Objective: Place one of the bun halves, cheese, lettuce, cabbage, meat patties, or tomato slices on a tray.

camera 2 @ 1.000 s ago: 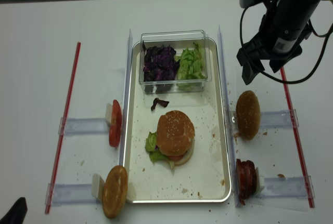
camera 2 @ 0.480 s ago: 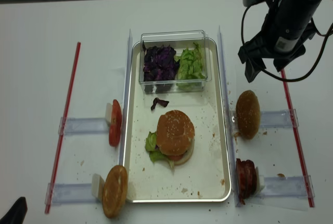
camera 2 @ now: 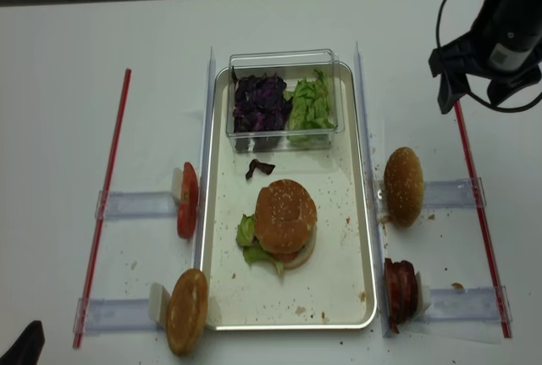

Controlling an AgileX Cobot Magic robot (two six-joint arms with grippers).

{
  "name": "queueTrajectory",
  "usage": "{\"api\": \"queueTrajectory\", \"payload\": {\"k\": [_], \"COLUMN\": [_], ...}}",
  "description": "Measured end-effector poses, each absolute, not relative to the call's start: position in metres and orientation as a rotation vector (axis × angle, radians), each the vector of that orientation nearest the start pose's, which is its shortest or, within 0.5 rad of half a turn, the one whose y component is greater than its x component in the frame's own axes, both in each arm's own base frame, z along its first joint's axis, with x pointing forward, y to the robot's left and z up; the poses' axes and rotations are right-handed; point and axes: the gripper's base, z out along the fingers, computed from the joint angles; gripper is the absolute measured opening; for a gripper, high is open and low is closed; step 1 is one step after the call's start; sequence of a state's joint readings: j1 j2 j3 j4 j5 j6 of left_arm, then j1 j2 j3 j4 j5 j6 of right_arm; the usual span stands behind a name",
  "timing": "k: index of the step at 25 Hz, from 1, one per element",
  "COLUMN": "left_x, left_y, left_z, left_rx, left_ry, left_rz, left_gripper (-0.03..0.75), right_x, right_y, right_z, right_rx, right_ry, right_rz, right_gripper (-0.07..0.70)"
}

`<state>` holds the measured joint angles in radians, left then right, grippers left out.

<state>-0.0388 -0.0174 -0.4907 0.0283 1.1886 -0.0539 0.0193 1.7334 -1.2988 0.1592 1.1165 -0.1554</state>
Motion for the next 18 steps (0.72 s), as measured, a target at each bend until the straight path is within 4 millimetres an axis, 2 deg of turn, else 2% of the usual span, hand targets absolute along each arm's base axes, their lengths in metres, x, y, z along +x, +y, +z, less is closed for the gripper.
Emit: {"api": "queueTrajectory", "payload": {"k": [5,18], "left_x": [-0.012,-0.012], "left_y": [0.003,0.003], "left_z": [0.265,0.265], "left_rx": [-0.020,-0.020], "left_ry": [2.164,2.164], "left_rz": [-0.019,-0.021], "left_gripper": [0.492,0.492], "right_x": [0.337,0.328], "right_y": [-0.001,0.000], "right_z": [0.241,0.245], "right_rx": [-0.107,-0.177], "right_ry": [3.019,3.074], "right_rz": [0.202,0.226], "right_gripper": [0.572,0.572]}}
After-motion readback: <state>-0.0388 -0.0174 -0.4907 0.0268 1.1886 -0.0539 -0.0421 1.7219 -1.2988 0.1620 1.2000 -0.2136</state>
